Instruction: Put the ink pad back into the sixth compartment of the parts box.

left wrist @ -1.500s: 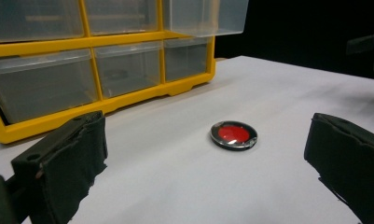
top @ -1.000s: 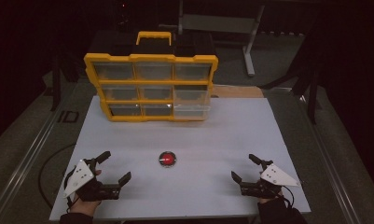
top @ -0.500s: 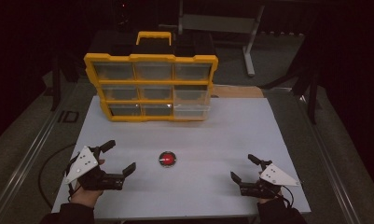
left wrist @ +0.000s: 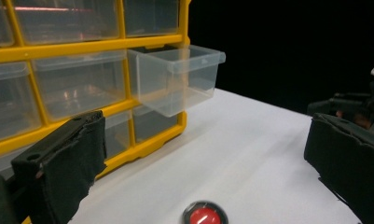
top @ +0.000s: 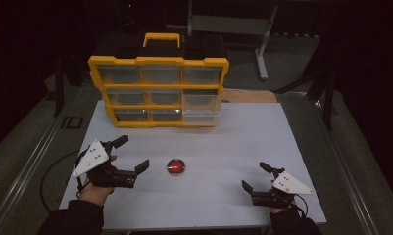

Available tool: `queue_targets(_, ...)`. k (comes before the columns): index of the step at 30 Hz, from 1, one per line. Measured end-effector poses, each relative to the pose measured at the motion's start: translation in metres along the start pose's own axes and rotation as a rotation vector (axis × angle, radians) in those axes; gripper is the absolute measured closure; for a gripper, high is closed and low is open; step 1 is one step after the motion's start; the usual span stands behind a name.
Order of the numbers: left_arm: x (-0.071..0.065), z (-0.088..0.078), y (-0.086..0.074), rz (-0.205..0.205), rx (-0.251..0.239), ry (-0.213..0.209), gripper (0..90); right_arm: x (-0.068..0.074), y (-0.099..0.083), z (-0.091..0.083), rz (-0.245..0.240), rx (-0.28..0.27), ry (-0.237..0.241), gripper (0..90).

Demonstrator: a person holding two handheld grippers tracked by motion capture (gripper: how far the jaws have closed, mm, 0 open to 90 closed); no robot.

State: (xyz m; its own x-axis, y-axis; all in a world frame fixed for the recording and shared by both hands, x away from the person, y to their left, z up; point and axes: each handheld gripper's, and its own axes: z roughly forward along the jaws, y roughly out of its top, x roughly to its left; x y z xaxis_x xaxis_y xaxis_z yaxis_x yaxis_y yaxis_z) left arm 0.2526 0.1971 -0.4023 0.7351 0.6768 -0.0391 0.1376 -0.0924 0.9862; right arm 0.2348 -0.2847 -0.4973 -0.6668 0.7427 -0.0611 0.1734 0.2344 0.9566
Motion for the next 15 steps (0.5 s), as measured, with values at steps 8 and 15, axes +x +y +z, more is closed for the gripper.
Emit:
queue_targets(8, -0.002, 0.015, 0.012, 0.012, -0.005, -0.048, 0.2, 0.001, 0.0, 0.0, 0.002, 0.002, 0.006, 9.9)
queue_targets(15, -0.005, 0.033, 0.02, 0.037, 0.006, -0.078, 0.2, 0.001, 0.0, 0.001, 0.008, 0.001, 0.01, 9.9)
